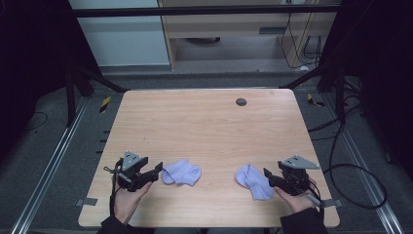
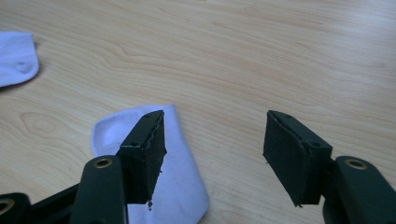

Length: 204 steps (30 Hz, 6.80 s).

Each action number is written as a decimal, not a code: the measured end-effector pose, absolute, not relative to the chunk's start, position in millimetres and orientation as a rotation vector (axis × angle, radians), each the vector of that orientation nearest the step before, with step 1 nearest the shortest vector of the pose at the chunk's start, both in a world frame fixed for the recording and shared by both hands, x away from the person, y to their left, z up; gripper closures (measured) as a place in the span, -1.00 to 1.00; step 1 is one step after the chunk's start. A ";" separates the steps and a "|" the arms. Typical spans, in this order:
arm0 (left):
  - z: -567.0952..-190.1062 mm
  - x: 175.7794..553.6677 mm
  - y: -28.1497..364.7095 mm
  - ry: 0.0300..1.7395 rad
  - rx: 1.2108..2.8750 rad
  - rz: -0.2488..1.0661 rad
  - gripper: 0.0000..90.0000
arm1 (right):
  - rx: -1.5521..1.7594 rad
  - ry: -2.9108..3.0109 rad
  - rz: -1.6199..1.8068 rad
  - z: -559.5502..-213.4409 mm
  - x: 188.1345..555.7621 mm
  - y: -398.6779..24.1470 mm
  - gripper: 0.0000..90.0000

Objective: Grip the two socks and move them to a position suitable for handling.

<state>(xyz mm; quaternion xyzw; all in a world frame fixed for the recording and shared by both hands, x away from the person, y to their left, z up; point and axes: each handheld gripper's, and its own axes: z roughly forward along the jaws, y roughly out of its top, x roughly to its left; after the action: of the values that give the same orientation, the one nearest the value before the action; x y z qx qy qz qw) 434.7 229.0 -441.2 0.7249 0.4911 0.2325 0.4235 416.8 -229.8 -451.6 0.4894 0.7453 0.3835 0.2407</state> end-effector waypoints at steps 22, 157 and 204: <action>-439.9 440.3 148.3 1.086 1.903 0.537 -0.05 | 1.301 2.158 1.069 -458.1 399.7 -210.7 0.09; -495.3 461.3 43.9 0.943 2.179 0.348 0.97 | 1.459 2.078 0.998 -481.5 430.1 -219.8 0.81; -470.6 435.2 244.8 1.228 1.953 0.513 0.11 | 0.985 2.311 1.275 -448.8 455.2 -87.8 -0.02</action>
<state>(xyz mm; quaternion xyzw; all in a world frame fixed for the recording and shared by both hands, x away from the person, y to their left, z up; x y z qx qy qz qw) 435.2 244.8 -470.6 0.7645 0.4807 0.2010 0.3796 455.2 -87.8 -448.8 0.3451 0.8096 0.4465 0.1613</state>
